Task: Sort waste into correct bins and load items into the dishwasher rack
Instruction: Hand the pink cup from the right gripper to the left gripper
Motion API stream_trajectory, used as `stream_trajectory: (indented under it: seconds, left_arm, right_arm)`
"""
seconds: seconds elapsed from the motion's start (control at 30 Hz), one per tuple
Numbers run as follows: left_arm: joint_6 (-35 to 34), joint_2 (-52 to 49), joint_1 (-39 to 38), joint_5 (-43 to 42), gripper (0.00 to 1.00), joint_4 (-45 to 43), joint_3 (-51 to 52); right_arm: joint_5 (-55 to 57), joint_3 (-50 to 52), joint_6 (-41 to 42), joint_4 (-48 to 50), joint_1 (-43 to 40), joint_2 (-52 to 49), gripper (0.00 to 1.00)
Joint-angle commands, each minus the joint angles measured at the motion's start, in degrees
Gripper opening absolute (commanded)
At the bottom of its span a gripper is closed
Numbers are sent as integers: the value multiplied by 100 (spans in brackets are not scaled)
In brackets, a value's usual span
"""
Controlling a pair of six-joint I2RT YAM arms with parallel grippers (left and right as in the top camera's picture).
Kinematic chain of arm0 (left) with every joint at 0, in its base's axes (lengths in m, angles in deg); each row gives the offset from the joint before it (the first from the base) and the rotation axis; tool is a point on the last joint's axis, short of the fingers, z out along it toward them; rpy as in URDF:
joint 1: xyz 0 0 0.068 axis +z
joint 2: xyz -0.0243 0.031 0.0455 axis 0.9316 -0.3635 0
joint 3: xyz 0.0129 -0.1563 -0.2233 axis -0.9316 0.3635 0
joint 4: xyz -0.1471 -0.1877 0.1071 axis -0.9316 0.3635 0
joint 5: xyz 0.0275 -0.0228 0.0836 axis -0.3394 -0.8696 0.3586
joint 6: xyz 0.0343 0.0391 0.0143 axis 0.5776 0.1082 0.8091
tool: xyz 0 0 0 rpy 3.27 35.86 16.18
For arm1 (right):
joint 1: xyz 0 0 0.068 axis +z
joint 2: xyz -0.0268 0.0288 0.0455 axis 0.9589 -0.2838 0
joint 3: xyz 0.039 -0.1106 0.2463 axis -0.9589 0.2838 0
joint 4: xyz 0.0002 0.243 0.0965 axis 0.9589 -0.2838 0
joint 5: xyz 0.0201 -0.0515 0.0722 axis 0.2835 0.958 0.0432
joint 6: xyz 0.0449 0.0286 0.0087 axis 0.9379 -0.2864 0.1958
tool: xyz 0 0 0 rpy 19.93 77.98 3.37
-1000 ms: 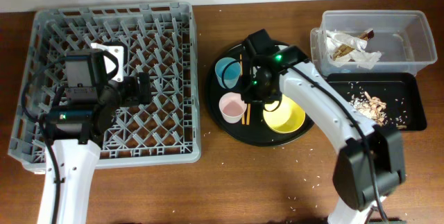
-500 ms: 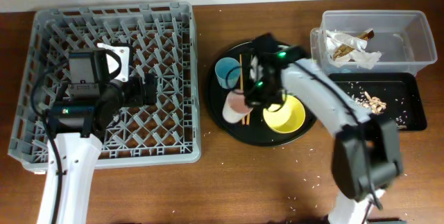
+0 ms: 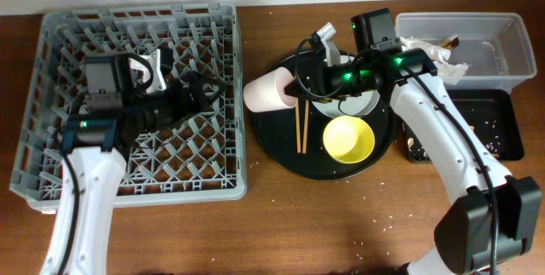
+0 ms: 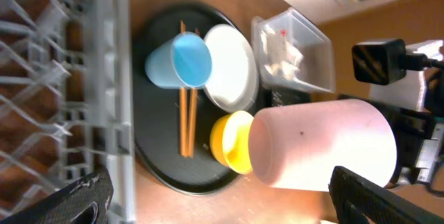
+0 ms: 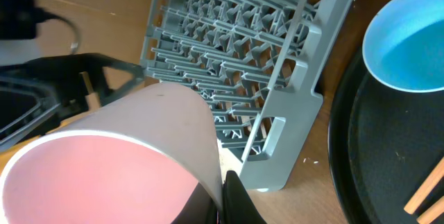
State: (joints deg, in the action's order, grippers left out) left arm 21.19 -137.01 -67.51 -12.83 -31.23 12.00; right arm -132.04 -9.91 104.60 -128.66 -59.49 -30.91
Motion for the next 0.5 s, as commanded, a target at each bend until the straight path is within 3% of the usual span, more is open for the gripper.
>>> stream_trajectory:
  seconds: [0.0,0.2,0.47]
  left_arm:
    - [-116,-774,380,-1834,99,-227,-83]
    - [-745,-1812,566,-3882,100,-1309,-83]
    - [-761,-1882,560,-4450,99,-1392,-83]
  right_arm:
    - [-173,-22,-90,68,20,4,4]
    - [-302,-20,17,664,15,-52,4]
    - [-866,-15,212,1567,262,-409,4]
